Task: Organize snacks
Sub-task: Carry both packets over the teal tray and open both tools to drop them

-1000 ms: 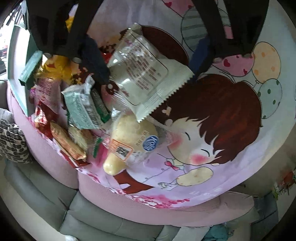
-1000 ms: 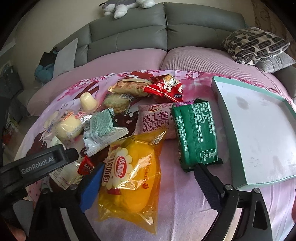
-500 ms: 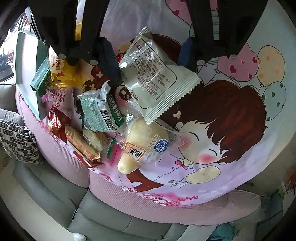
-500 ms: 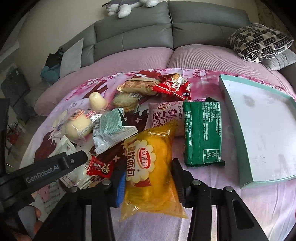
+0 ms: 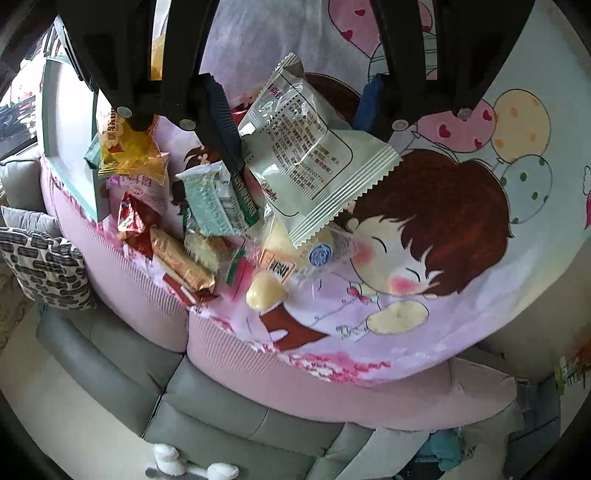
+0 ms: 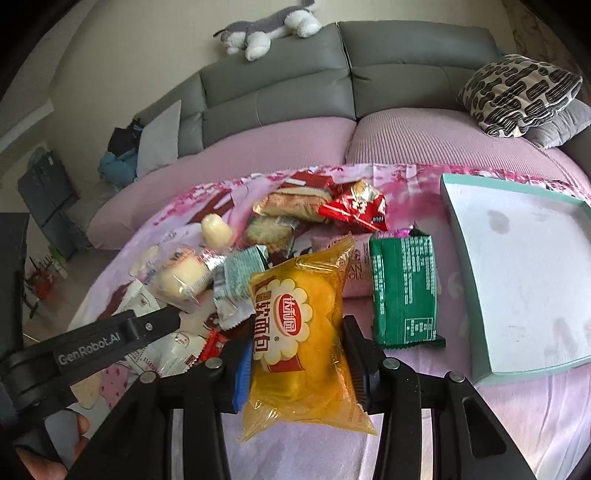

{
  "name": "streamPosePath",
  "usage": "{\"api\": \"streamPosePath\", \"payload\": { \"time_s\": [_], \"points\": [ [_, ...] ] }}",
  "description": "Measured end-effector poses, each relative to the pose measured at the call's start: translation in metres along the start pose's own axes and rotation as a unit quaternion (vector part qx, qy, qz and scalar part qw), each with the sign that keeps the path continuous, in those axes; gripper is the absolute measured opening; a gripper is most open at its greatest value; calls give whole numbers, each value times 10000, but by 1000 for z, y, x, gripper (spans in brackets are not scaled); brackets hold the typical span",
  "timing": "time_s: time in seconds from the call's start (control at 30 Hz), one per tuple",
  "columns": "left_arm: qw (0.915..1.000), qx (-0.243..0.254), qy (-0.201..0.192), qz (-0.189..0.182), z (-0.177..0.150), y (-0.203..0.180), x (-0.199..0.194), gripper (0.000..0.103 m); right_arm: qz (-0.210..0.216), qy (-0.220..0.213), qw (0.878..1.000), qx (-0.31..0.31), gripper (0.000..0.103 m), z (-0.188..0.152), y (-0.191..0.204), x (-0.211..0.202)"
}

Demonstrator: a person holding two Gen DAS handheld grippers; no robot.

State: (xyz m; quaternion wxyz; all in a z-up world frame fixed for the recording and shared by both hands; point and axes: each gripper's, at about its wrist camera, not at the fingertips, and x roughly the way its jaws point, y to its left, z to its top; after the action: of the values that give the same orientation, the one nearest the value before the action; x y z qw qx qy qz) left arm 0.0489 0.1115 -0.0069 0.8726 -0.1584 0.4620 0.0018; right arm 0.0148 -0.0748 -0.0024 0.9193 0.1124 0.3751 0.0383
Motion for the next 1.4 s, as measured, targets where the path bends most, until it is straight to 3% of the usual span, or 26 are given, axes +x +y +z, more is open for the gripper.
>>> {"api": "streamPosePath", "payload": {
  "time_s": [0.4,0.77,1.0,1.4],
  "points": [
    [9991,225,-314,-149,6,-20,-22,59,85,-528,9985,79,46,9,-9,-27],
    [9935,907,-455,-515,-2,-77,-32,59,-679,-1019,9910,539,46,25,-68,-66],
    [9827,1602,-424,-822,-13,-134,-31,59,-1243,-1163,9807,964,46,28,-120,-87],
    [9527,2678,131,-1431,-31,-240,0,59,-2070,-929,9600,1643,46,26,-206,-99]
  ]
}}
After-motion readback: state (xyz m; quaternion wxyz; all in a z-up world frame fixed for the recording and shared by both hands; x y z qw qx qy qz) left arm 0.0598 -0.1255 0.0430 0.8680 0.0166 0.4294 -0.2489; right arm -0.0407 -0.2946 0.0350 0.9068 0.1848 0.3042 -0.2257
